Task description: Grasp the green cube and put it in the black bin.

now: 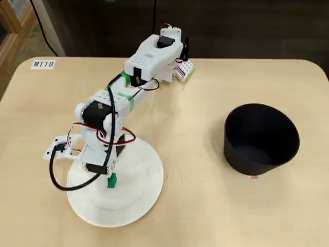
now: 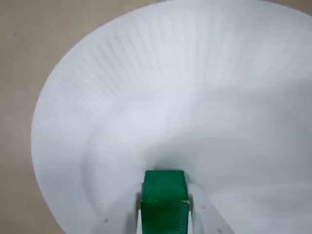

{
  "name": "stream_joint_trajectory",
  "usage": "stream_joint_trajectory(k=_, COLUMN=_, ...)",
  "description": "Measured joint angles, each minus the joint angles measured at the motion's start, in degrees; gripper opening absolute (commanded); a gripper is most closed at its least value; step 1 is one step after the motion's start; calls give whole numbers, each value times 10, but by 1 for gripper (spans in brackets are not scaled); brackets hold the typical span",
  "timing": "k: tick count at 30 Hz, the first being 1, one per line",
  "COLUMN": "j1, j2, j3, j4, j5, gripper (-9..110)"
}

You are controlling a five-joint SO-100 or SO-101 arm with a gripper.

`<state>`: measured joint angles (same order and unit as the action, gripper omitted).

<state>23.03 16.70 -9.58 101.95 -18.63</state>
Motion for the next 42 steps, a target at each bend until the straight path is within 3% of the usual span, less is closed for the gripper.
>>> stream_joint_trajectory(k=9, j1=-5, j2=27, j3=-6, j4=4, j5=18, gripper=0)
stream_joint_trajectory(k=17, j1=-61, j2=277, j3=-5, j4=32, j5=108, gripper=0)
stream_joint_trajectory(k=26, j1=-266, j2=550, j3=250, j4=39, j5=192, gripper=0)
stream_joint_trajectory(k=33, j1=-427, j2=611, j3=423, j4=39, j5=232, gripper=0)
stream_joint_trajectory(k=42, j1=-541, j2=614, j3=526, j4=39, j5=251, gripper=0)
